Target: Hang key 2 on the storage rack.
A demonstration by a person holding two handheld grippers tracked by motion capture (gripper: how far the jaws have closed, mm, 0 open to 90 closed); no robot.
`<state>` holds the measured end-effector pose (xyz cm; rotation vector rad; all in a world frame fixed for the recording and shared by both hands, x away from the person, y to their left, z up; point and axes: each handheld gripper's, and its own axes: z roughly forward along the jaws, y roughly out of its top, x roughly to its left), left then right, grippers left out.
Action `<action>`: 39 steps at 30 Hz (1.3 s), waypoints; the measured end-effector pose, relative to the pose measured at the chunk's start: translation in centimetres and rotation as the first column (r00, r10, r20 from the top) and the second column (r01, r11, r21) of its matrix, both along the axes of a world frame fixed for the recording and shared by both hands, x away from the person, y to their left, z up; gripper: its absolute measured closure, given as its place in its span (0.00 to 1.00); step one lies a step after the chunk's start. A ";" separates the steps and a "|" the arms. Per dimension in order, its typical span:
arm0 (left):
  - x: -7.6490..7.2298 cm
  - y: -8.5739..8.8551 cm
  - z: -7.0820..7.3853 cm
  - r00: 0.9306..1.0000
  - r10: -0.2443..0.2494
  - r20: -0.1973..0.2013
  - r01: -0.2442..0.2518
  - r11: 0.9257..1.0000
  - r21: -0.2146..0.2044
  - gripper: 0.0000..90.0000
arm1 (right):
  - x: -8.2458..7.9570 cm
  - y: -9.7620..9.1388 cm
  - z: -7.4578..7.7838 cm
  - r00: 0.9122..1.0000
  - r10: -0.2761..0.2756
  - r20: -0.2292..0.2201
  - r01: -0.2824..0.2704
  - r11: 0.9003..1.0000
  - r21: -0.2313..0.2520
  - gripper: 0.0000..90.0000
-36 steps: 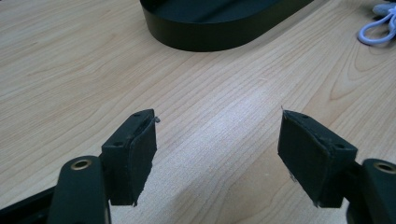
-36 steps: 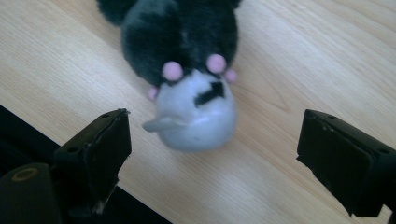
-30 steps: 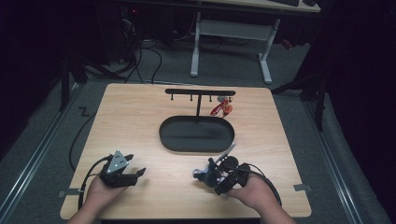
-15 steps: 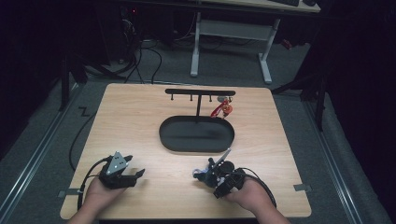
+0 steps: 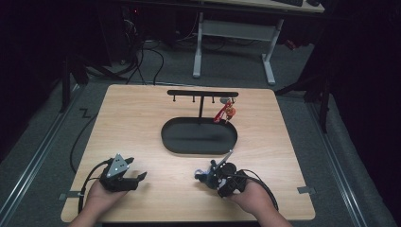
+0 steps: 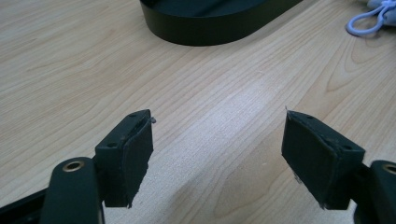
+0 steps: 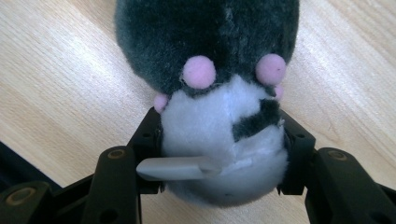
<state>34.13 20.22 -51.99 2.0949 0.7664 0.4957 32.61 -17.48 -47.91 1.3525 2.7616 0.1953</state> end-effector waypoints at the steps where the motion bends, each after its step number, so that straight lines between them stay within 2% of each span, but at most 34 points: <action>1: 0.0 0.0 0.0 1.000 0.000 0.000 0.000 1.000 0.000 0.28 | 0.0 0.0 0.2 1.000 -0.007 0.000 0.007 1.000 0.003 0.53; 6: 0.0 0.1 0.0 1.000 0.002 0.001 -0.002 1.000 -0.005 0.28 | 0.1 -0.2 1.0 1.000 -0.028 0.009 0.027 0.999 0.016 0.53; 14: -0.1 0.0 0.1 1.000 0.000 0.010 0.000 1.000 -0.006 0.28 | 0.7 -1.0 3.2 0.996 -0.066 0.054 0.064 0.998 0.024 0.53; 22: -0.1 0.0 0.1 1.000 0.000 0.009 0.000 1.000 -0.005 0.28 | 1.3 -1.5 4.5 0.995 -0.088 0.049 0.087 0.996 0.028 0.53; 27: -0.1 0.0 0.1 1.000 -0.002 0.009 0.002 1.000 -0.002 0.28 | 1.9 -1.7 5.9 0.992 -0.112 0.060 0.110 0.993 0.034 0.53; 31: 0.0 0.0 0.1 1.000 -0.006 0.009 0.006 1.000 -0.001 0.28 | 2.9 -1.9 7.2 0.989 -0.129 0.067 0.127 0.991 0.039 0.53; 39: 0.0 -0.1 0.1 1.000 -0.010 0.012 0.010 1.000 -0.003 0.28 | 4.2 -1.9 8.5 0.985 -0.157 0.071 0.155 0.987 0.041 0.53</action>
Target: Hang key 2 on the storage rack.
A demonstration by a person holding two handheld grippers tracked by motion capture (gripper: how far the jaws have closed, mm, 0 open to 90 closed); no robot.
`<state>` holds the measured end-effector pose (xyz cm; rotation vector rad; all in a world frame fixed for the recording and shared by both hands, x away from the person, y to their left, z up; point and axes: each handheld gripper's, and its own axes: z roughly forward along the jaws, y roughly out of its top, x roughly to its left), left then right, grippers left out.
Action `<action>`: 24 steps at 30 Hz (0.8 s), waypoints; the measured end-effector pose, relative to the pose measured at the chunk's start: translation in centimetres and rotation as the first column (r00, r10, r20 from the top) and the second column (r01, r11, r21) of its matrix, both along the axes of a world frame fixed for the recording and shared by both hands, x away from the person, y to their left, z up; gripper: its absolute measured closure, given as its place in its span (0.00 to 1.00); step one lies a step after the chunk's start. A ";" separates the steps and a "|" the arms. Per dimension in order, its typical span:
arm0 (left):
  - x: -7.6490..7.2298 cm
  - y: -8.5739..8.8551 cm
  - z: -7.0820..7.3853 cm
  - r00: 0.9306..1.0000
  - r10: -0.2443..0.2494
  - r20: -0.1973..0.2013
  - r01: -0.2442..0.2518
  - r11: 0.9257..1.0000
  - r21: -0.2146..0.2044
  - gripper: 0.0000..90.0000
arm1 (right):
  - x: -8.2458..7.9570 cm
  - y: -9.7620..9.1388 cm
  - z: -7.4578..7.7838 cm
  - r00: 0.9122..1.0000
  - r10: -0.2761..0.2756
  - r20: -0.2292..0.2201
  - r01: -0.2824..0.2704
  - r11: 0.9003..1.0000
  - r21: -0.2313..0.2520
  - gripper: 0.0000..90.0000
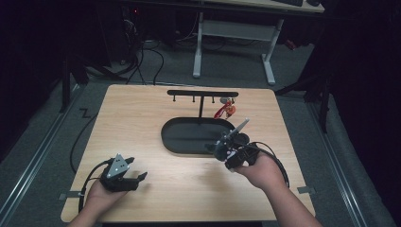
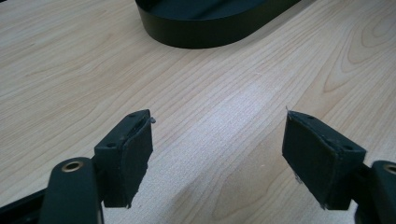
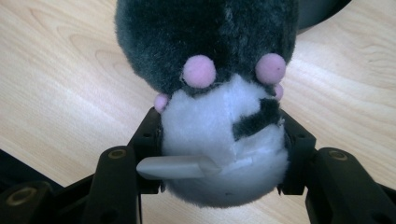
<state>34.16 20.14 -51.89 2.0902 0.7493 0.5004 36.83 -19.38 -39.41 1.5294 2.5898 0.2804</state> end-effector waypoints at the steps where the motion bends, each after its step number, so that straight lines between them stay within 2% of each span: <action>1: 0.0 0.0 0.0 1.000 -0.001 0.001 0.001 1.000 0.000 0.28 | 0.2 0.0 0.2 1.000 -0.003 0.001 0.003 1.000 -0.001 0.53; 7: 0.0 -0.2 0.0 1.000 -0.006 -0.001 0.006 1.000 0.003 0.28 | 1.3 -0.2 1.8 1.000 -0.023 0.021 0.023 1.000 -0.001 0.53; 17: -0.1 -0.1 0.1 1.000 -0.006 0.000 0.006 1.000 0.002 0.28 | 2.7 -0.5 3.3 0.998 -0.051 0.041 0.051 0.999 0.011 0.53; 20: -0.1 0.0 0.1 1.000 -0.006 0.000 0.006 1.000 0.001 0.28 | 3.2 -0.4 3.7 0.997 -0.068 0.034 0.067 0.998 0.019 0.53; 24: -0.1 0.0 0.1 1.000 -0.006 -0.001 0.006 1.000 0.000 0.28 | 3.7 -0.2 4.0 0.997 -0.066 0.036 0.066 0.998 0.005 0.53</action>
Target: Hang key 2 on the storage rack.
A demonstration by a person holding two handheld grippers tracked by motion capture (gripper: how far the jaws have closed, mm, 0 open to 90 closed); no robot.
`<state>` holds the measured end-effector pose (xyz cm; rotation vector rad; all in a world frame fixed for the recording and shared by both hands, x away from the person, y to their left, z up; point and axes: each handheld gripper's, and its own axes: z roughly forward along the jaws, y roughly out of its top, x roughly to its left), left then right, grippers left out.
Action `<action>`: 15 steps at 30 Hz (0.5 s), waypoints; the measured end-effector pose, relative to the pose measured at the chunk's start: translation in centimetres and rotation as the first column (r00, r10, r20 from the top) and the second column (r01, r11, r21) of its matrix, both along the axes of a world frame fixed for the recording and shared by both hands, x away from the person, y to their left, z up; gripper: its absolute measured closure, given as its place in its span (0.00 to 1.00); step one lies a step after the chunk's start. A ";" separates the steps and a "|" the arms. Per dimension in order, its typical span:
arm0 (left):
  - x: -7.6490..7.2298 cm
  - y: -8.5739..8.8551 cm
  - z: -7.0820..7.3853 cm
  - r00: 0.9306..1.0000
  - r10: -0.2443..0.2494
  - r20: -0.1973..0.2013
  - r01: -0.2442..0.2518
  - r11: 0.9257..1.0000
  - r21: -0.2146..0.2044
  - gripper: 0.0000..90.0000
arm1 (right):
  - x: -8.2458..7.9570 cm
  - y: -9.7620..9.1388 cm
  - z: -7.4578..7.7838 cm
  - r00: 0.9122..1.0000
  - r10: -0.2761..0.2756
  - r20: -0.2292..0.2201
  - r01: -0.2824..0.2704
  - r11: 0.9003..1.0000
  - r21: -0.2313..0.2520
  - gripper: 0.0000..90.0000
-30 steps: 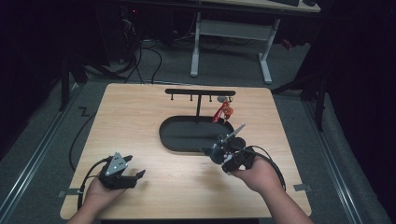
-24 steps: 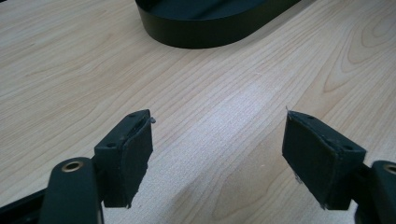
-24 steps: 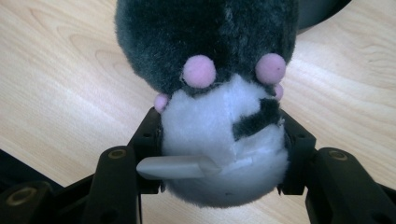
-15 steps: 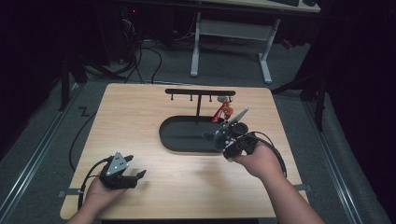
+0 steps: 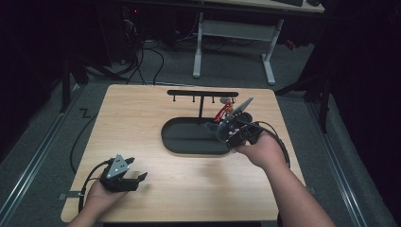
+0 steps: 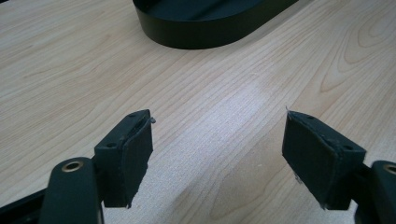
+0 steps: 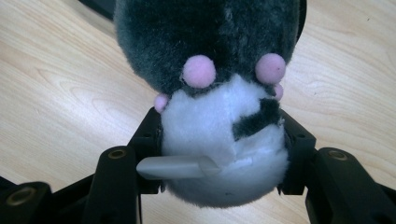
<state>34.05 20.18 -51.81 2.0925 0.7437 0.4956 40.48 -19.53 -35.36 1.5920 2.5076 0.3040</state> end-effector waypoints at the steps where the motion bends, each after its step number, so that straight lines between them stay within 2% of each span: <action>1: 0.0 0.0 0.0 1.000 0.000 0.000 0.000 1.000 0.000 0.28 | 0.2 0.1 0.2 1.000 0.005 0.001 -0.005 1.000 -0.004 0.53; 15: 0.0 0.2 0.0 1.000 0.001 -0.007 -0.001 1.000 -0.003 0.28 | 2.7 0.6 1.9 0.999 -0.026 0.026 0.026 1.000 0.008 0.53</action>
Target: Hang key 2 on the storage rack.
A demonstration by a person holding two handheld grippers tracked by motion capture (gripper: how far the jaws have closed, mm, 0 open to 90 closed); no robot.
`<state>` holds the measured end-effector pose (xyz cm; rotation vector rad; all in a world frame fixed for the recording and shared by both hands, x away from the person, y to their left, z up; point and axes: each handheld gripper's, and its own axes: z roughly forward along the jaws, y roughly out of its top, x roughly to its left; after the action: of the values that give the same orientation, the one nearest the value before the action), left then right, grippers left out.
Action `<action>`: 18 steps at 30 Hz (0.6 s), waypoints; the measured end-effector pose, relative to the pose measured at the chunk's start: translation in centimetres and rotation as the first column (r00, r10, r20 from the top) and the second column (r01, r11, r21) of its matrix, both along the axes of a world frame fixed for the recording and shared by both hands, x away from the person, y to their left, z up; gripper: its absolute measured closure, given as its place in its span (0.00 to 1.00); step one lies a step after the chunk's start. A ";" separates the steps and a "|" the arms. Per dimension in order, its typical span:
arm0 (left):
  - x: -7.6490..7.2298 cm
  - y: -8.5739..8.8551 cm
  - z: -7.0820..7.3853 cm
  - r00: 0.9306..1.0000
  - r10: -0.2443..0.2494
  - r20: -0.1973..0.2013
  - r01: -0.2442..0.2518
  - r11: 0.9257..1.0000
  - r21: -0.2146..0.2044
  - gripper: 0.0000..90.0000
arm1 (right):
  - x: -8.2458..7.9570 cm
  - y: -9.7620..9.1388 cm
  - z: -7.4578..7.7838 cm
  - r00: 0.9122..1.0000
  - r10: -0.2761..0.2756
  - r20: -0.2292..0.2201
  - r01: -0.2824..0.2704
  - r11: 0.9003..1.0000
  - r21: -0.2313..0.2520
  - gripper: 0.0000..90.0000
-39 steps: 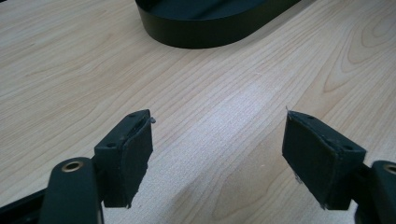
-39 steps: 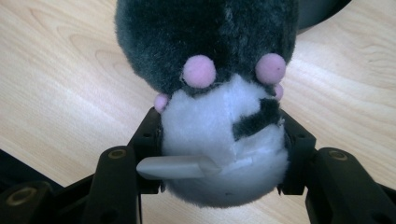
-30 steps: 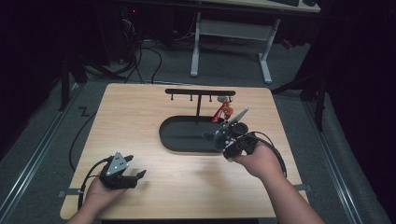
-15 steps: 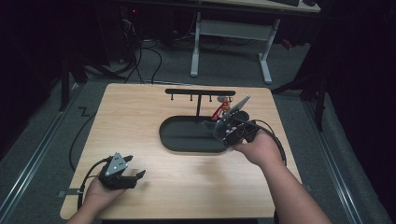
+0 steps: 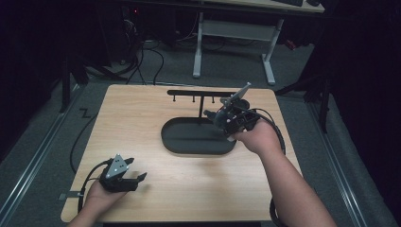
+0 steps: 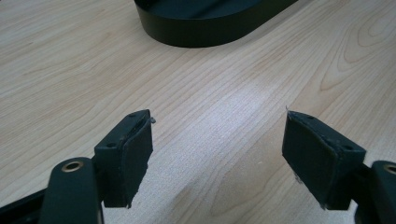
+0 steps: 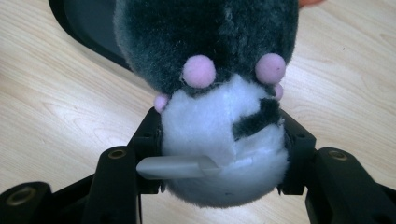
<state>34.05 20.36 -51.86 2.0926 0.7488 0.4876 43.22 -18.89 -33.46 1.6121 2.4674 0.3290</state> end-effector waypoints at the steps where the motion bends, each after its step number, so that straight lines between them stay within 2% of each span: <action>1: 0.0 0.0 0.0 1.000 0.000 0.001 0.000 1.000 -0.002 0.28 | 0.1 0.1 0.1 1.000 -0.015 -0.004 0.015 1.000 0.007 0.53; 3: 0.0 0.0 0.0 1.000 -0.001 0.000 0.001 1.000 -0.002 0.28 | 0.3 0.0 0.3 1.000 -0.005 0.004 0.005 1.000 0.008 0.53; 11: 0.0 0.0 0.0 1.000 -0.001 -0.001 0.001 1.000 -0.004 0.28 | 1.1 -0.2 1.7 0.999 -0.029 0.035 0.029 1.000 -0.005 0.53; 18: 0.1 -0.1 0.0 1.000 -0.007 -0.001 0.007 1.000 0.000 0.28 | 1.4 -0.2 2.3 0.998 -0.038 0.057 0.038 0.999 -0.001 0.53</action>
<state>34.10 20.25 -51.89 2.0954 0.7419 0.4826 44.66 -19.05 -31.18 1.6237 2.3914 0.3610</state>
